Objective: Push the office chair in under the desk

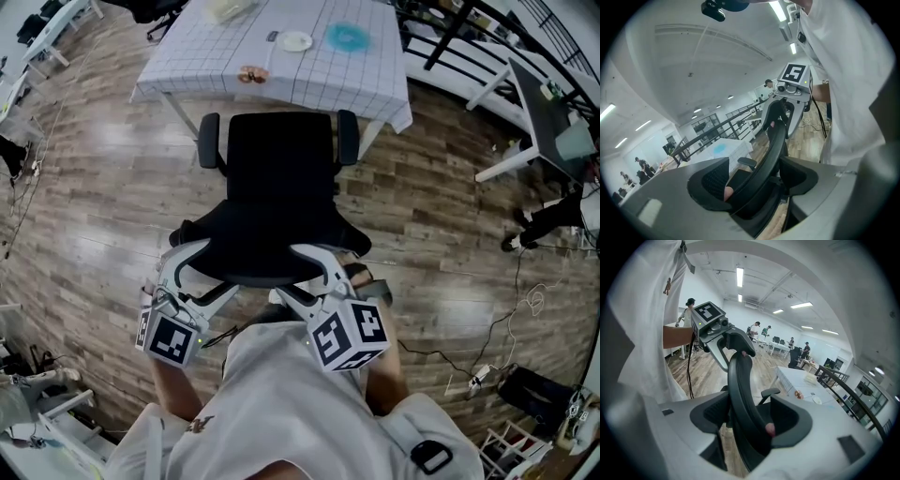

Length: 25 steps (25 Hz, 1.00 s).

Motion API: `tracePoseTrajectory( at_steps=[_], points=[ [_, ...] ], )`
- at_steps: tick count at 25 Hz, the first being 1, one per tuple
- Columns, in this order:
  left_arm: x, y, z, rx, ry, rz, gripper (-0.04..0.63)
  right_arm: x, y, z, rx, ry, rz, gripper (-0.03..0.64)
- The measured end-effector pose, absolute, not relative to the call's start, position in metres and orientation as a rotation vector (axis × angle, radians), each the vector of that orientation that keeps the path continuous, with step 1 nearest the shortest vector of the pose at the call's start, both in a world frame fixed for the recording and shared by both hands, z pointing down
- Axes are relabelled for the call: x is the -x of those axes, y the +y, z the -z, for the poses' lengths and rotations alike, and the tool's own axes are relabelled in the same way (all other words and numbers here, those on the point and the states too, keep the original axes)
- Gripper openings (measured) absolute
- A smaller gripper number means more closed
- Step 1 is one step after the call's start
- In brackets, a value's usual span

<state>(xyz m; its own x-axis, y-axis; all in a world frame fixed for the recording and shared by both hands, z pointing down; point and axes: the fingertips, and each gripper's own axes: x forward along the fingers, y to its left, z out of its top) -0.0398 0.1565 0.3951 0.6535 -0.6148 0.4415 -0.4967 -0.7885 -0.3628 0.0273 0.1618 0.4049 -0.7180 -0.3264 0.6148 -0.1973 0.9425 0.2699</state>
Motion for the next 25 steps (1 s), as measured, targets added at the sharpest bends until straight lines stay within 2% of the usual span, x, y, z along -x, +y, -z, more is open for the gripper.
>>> tracePoseTrajectory(
  at_steps=[25],
  points=[
    [0.065, 0.105, -0.399, 2.638, 0.852, 0.827, 0.337, -0.003, 0.113, -0.411, -0.429, -2.347, 0.218, 0.278]
  ],
)
